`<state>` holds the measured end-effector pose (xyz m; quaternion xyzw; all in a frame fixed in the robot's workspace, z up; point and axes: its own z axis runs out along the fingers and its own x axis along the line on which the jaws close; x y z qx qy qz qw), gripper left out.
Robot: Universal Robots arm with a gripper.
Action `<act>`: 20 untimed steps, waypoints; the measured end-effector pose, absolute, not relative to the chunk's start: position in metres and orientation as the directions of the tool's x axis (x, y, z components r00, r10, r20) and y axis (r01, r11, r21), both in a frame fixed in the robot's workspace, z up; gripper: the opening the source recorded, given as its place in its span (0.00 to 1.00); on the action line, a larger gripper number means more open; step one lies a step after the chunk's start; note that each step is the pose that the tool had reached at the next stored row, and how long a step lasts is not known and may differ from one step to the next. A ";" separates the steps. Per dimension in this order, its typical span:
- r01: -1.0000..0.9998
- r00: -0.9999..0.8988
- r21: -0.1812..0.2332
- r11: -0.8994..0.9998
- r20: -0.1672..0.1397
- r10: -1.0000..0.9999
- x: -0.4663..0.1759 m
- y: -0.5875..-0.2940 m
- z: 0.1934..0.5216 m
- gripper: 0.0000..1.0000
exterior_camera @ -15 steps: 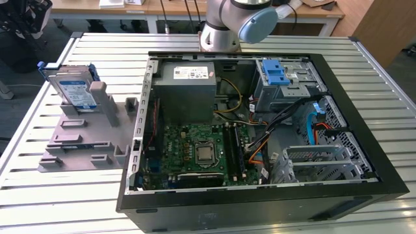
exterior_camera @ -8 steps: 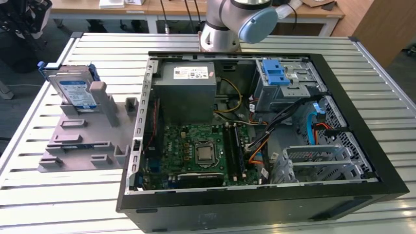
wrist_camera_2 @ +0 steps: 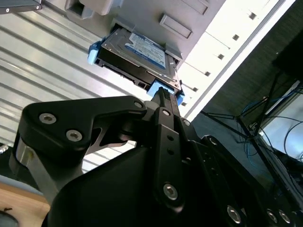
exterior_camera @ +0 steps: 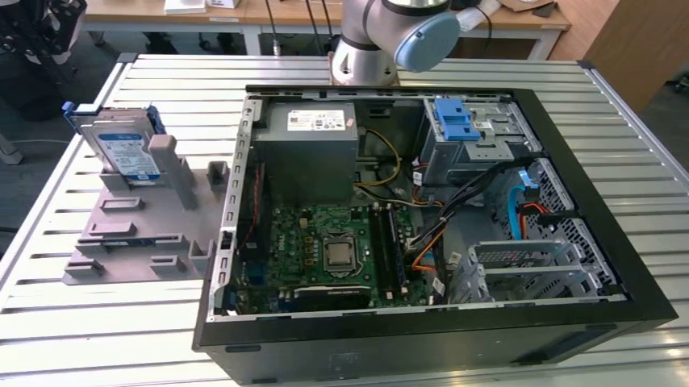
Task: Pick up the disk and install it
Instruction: 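Pick up the disk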
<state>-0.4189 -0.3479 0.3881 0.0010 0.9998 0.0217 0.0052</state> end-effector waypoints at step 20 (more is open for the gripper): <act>-0.315 -0.949 0.043 0.948 -0.010 -0.315 -0.419 -0.348 0.387 0.11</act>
